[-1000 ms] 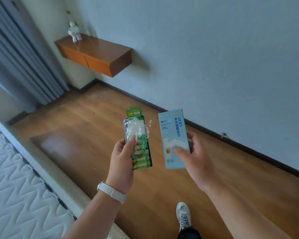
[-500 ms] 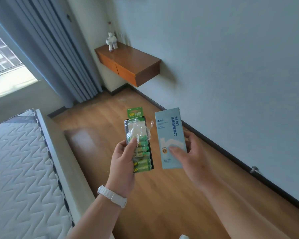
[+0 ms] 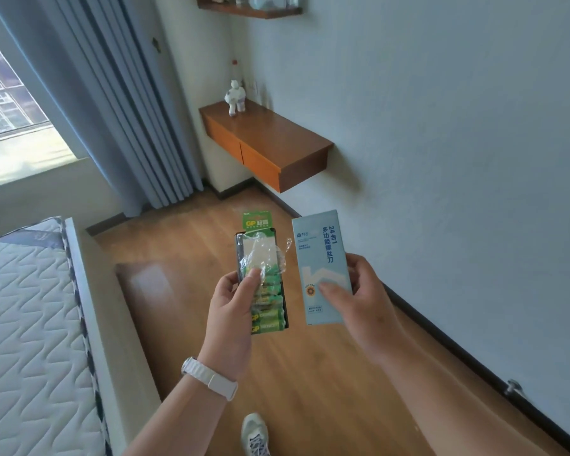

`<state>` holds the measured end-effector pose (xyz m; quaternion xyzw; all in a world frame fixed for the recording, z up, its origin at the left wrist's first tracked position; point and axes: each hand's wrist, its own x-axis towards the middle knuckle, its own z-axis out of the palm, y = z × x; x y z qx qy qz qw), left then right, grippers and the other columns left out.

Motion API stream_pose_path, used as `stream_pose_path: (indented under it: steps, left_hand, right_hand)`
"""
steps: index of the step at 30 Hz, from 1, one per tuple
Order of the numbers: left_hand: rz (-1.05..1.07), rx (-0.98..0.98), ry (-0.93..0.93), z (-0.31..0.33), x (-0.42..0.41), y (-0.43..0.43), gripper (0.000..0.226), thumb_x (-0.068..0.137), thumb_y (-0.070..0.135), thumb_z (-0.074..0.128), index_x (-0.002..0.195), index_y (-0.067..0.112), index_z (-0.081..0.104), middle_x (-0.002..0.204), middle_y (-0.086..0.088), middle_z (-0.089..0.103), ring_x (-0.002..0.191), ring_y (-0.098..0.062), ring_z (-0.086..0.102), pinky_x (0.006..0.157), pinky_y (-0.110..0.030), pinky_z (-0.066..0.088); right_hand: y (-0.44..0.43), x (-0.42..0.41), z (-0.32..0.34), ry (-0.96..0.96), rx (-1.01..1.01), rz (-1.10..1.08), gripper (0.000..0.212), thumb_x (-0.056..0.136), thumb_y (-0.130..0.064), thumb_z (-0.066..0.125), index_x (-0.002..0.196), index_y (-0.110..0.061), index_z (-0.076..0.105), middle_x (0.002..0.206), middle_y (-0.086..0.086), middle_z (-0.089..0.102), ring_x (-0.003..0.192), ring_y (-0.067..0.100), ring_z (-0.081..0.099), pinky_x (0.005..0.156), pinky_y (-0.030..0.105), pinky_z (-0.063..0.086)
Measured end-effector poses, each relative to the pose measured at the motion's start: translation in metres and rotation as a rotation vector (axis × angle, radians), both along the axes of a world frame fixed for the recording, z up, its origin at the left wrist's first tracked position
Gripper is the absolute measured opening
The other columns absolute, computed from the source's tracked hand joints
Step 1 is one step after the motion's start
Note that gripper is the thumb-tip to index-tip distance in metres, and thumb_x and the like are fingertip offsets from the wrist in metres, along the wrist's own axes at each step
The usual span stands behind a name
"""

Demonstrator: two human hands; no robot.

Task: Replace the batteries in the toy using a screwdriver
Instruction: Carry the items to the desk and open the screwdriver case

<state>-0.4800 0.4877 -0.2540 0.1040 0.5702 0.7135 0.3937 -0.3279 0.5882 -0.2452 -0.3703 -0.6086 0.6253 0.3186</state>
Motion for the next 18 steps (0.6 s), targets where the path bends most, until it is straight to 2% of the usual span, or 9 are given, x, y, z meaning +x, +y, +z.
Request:
stream_pose_path:
  steps: [4, 8, 12, 16, 18]
  left_hand:
    - [-0.035, 0.061, 0.021, 0.011, -0.081, 0.026, 0.036, 0.086, 0.030, 0.067, 0.113, 0.008, 0.058, 0.088, -0.008, 0.071, 0.074, -0.024, 0.071, 0.055, -0.036, 0.059]
    - [-0.015, 0.059, 0.038, 0.018, -0.160, 0.041, 0.034, 0.091, 0.029, 0.066, 0.116, 0.007, 0.057, 0.098, -0.013, 0.071, 0.084, -0.029, 0.070, 0.060, -0.037, 0.061]
    - [0.024, 0.045, 0.042, 0.021, -0.224, 0.049, 0.033, 0.094, 0.029, 0.064, 0.118, 0.008, 0.057, 0.106, -0.018, 0.070, 0.089, -0.031, 0.070, 0.066, -0.039, 0.062]
    - [0.058, 0.050, 0.011, 0.020, -0.274, 0.060, 0.035, 0.096, 0.028, 0.062, 0.123, 0.006, 0.057, 0.103, -0.016, 0.069, 0.084, -0.027, 0.069, 0.059, -0.033, 0.060]
    - [0.076, 0.039, -0.004, 0.017, -0.295, 0.071, 0.036, 0.096, 0.028, 0.062, 0.124, 0.005, 0.056, 0.102, -0.016, 0.068, 0.083, -0.027, 0.069, 0.058, -0.032, 0.060]
  right_hand:
    - [0.025, -0.080, 0.012, -0.017, 0.048, 0.031, 0.031, 0.092, -0.014, 0.066, 0.114, -0.030, 0.052, 0.111, -0.004, 0.069, 0.093, 0.007, 0.071, 0.068, 0.023, 0.057]
    - [0.043, -0.160, 0.024, -0.013, 0.116, 0.055, 0.033, 0.086, -0.022, 0.069, 0.111, -0.036, 0.052, 0.112, -0.007, 0.069, 0.095, 0.005, 0.070, 0.067, 0.020, 0.056]
    - [0.057, -0.219, 0.026, -0.028, 0.135, 0.096, 0.032, 0.092, -0.016, 0.067, 0.111, -0.036, 0.050, 0.112, -0.007, 0.066, 0.094, 0.001, 0.068, 0.065, 0.017, 0.055]
    - [0.080, -0.269, 0.025, -0.030, 0.132, 0.105, 0.034, 0.086, -0.023, 0.070, 0.113, -0.034, 0.052, 0.113, -0.006, 0.067, 0.093, 0.001, 0.068, 0.065, 0.017, 0.054]
    - [0.096, -0.292, 0.022, -0.034, 0.132, 0.108, 0.033, 0.090, -0.018, 0.069, 0.113, -0.034, 0.053, 0.112, -0.007, 0.068, 0.094, 0.002, 0.069, 0.066, 0.017, 0.054]
